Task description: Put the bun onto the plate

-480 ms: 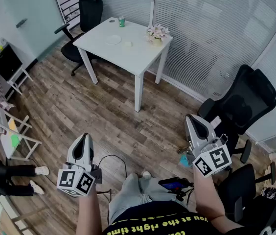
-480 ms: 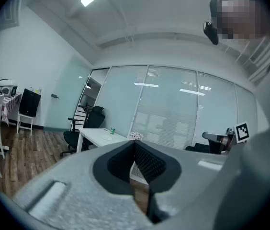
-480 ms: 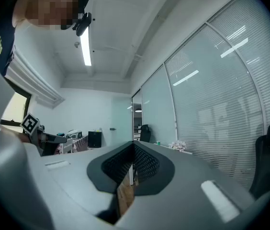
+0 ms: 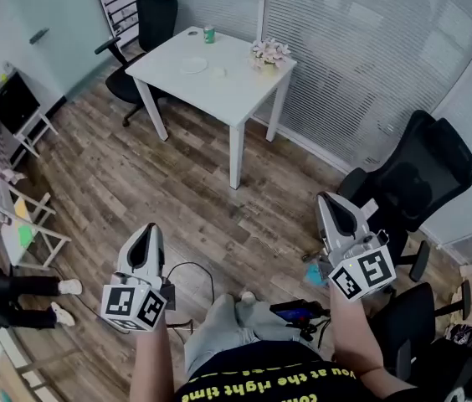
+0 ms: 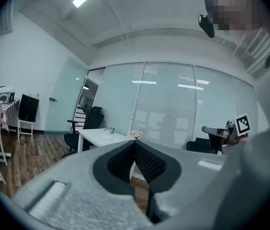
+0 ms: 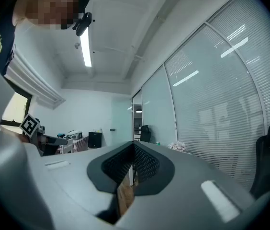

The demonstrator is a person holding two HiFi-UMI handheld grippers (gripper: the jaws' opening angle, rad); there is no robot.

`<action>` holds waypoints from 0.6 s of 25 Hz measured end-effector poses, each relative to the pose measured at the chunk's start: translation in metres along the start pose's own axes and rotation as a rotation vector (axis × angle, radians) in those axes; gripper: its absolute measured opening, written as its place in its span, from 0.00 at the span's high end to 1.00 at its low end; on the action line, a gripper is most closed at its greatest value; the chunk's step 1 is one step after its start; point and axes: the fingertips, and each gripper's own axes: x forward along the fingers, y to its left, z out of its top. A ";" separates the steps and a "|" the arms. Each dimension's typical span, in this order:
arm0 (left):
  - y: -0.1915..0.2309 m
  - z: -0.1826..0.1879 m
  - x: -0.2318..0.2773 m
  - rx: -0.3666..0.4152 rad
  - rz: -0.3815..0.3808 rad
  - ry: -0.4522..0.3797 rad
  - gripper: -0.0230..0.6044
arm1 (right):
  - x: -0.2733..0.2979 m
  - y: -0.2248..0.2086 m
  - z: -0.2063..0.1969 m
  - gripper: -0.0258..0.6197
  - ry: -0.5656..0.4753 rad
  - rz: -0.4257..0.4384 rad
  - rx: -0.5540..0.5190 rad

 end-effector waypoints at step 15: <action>-0.015 -0.007 0.029 0.006 0.017 -0.001 0.96 | 0.017 -0.031 -0.002 0.95 -0.039 0.050 0.062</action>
